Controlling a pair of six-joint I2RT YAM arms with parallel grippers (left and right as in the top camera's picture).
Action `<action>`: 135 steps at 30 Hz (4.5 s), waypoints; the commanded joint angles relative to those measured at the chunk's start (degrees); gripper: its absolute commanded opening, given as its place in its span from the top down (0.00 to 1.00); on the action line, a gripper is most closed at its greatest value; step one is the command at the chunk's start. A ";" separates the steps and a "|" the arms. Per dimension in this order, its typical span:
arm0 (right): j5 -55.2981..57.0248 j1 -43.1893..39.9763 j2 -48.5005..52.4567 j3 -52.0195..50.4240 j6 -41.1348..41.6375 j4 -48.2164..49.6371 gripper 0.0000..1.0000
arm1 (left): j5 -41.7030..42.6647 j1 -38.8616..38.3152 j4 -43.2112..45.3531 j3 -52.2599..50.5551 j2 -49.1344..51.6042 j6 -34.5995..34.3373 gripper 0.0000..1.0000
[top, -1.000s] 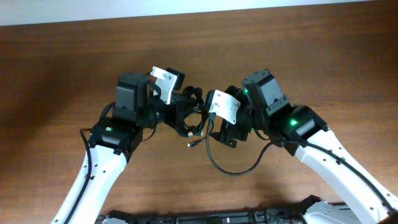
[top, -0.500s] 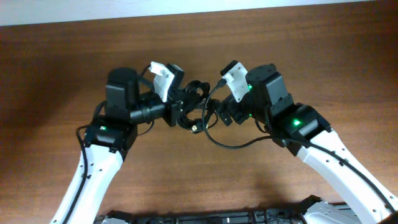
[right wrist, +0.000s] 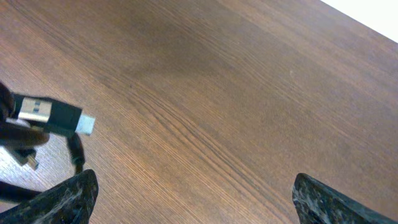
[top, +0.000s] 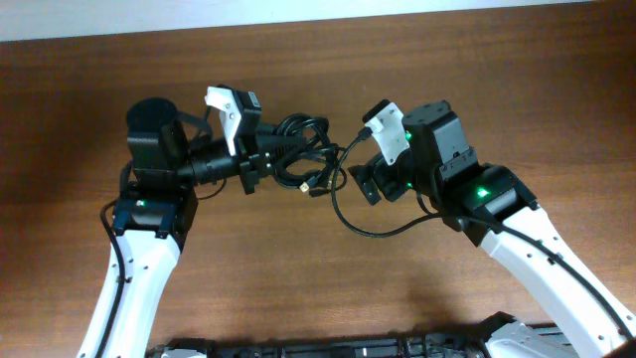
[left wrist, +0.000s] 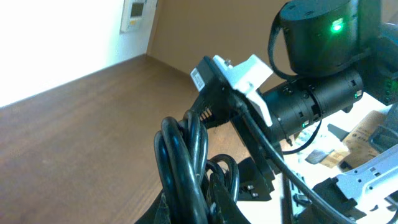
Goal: Untangle cables
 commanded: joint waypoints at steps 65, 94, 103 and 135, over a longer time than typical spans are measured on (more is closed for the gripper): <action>-3.82 -0.20 -8.02 0.98 6.08 15.06 0.01 | 21.46 -3.34 13.22 0.63 -0.83 6.78 1.00; 16.37 -0.20 -11.63 0.98 19.04 2.08 0.01 | 2.43 -3.30 5.66 0.63 -0.83 3.04 1.00; 9.53 -0.20 -15.74 0.98 13.55 -1.57 0.01 | 2.16 -5.44 9.79 0.63 -0.83 3.04 1.00; 5.25 -0.20 -15.74 0.92 9.29 -0.87 0.01 | -14.03 -17.18 2.86 0.63 -0.81 -5.97 1.00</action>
